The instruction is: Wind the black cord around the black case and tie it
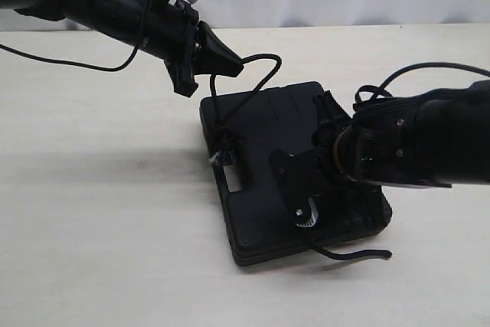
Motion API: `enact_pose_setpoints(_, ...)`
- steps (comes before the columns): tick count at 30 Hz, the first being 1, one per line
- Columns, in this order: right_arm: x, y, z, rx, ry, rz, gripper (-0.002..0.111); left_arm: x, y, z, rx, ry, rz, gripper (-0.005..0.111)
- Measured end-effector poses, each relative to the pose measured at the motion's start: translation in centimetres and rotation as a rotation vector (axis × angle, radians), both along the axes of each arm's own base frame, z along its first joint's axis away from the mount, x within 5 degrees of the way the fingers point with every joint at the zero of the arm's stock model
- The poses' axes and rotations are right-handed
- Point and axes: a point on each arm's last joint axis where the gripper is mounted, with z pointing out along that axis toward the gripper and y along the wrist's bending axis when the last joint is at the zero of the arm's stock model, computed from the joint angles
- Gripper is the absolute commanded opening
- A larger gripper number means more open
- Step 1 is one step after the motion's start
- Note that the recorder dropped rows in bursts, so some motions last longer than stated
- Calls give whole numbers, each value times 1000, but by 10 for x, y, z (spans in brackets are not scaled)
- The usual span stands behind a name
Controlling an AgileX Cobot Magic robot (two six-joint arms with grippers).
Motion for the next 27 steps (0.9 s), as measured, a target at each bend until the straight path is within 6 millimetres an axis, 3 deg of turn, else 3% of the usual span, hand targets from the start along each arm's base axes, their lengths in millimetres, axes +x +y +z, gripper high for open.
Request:
enact_pose_setpoints(2, 1, 1, -1, 18, -7, -7, 4, 0, 0, 0, 0, 0, 0, 0)
enact_pose_setpoints(6, 1, 2, -4, 48, -5, -33, 4, 0, 0, 0, 0, 0, 0, 0)
enact_pose_setpoints(10, 12, -10, 0, 170, -90, -240, 4, 0, 0, 0, -1, 0, 1, 0)
enact_pose_setpoints(12, 24, -26, 6, 340, -148, -455, 4, 0, 0, 0, -1, 0, 1, 0)
enact_pose_setpoints(15, 39, -41, 12, 750, -137, -738, 4, 0, 0, 0, -6, 28, 17, 0)
enact_pose_setpoints(17, 44, -49, 12, 893, -123, -876, 4, 0, 0, 0, -8, 36, 18, 0)
enact_pose_setpoints(22, 52, -76, 11, 1055, -154, -1158, 4, -1, 0, 0, -11, 46, 16, 0)
enact_pose_setpoints(27, 56, -95, 10, 1128, -155, -1250, 4, -2, -1, 1, -15, 55, 5, 0)
